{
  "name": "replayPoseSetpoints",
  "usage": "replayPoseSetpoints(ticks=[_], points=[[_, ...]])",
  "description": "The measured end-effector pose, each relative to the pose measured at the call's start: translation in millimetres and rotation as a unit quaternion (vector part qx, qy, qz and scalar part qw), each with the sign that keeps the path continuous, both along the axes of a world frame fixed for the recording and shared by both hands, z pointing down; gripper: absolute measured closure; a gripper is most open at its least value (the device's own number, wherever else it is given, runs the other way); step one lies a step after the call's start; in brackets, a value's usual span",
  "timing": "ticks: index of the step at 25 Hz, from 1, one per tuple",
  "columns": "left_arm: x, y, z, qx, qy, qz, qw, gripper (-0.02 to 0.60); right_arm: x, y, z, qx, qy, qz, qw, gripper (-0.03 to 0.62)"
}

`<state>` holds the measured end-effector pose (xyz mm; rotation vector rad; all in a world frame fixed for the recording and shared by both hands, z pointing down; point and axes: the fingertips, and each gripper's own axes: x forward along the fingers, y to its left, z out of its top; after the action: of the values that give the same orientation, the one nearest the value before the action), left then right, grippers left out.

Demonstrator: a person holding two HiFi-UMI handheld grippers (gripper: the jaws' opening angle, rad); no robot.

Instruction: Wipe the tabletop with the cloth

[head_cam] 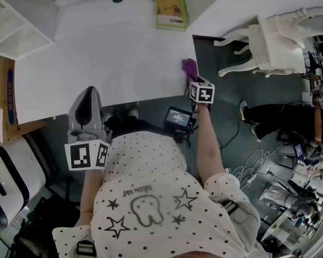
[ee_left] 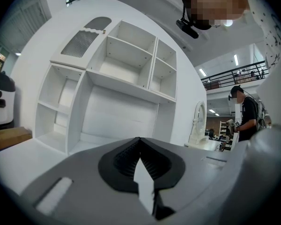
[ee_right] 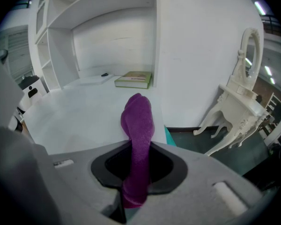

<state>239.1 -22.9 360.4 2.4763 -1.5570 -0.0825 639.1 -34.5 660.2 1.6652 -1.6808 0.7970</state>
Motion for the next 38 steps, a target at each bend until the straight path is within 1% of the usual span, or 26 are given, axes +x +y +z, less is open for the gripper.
replayPoseSetpoints(ticks=[26,38], points=[[19,-10,-2,-0.001,-0.001,0.016,0.9999,0.586,24,3,1,-0.001,0.003,0.004,1.000,0.523],[11,-17,-5,0.001,0.000,0.014,0.9999,0.586,34,6,-1,-0.008,0.008,0.033,0.999,0.523]])
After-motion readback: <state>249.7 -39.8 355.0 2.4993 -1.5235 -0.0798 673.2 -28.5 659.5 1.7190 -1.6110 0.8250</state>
